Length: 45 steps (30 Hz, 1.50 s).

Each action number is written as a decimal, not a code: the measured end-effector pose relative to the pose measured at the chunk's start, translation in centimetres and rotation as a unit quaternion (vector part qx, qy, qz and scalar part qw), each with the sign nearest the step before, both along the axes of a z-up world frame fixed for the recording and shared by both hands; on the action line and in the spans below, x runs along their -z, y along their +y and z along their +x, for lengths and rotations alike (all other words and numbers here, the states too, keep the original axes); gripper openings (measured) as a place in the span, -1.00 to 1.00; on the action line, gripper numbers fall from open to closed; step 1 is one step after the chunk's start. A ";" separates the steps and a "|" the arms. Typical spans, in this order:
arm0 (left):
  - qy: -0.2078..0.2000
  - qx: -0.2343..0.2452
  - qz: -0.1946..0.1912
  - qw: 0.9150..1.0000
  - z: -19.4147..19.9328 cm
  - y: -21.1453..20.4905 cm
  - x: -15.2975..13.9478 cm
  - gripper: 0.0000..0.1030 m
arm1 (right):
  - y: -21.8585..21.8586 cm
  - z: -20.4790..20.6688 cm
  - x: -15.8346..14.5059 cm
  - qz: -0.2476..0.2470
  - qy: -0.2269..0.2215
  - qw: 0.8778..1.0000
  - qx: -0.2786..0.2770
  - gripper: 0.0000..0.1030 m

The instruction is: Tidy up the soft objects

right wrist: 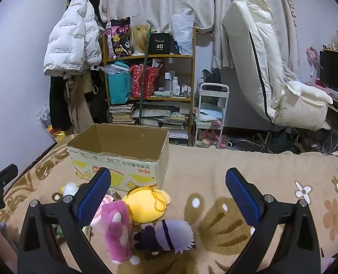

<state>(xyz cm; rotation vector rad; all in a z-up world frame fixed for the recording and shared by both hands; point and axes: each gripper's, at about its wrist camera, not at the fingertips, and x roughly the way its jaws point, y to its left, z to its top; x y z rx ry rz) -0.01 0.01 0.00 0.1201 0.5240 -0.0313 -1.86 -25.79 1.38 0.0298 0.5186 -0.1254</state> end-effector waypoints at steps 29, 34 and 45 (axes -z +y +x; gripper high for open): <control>0.001 -0.005 0.013 1.000 0.1 0.0 0.4 0.99 | 0.2 0.1 0.4 -0.003 0.002 1.000 0.000 1.00; 0.001 -0.005 0.013 1.000 0.2 0.0 0.4 0.99 | 0.2 0.1 0.4 -0.004 0.003 1.000 0.000 1.00; 0.001 -0.005 0.014 1.000 0.2 0.0 0.3 0.99 | 0.1 0.1 0.3 -0.003 0.004 1.000 0.000 1.00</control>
